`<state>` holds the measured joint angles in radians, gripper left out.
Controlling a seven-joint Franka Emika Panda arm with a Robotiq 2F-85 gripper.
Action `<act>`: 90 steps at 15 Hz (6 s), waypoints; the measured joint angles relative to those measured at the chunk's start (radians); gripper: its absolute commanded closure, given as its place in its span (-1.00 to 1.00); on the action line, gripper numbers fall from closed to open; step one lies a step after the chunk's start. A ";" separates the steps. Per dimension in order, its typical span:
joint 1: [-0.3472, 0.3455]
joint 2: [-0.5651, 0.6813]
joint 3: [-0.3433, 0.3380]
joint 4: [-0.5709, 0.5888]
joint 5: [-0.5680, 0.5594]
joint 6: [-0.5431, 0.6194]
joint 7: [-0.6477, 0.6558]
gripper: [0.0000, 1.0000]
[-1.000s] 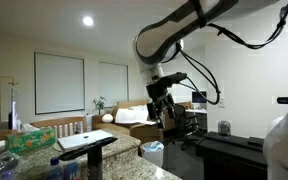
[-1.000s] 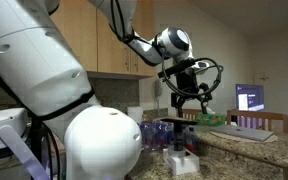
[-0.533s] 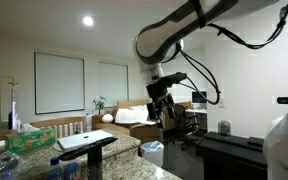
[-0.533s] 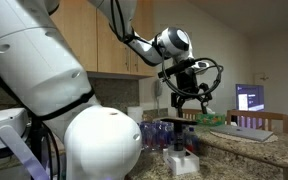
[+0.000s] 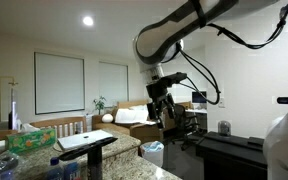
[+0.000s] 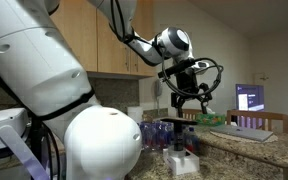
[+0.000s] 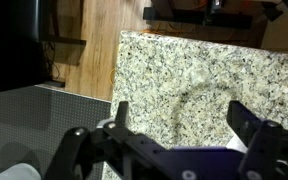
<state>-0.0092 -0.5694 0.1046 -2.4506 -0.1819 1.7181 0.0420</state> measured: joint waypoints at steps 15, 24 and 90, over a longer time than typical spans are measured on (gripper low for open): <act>0.016 0.000 -0.001 0.002 0.051 0.003 0.064 -1.00; 0.041 0.008 0.043 0.066 0.347 0.009 0.368 -1.00; 0.212 0.721 0.098 0.510 0.246 0.318 1.848 -0.34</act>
<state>0.2023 0.1513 0.2024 -1.9410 0.0641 2.0363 1.8900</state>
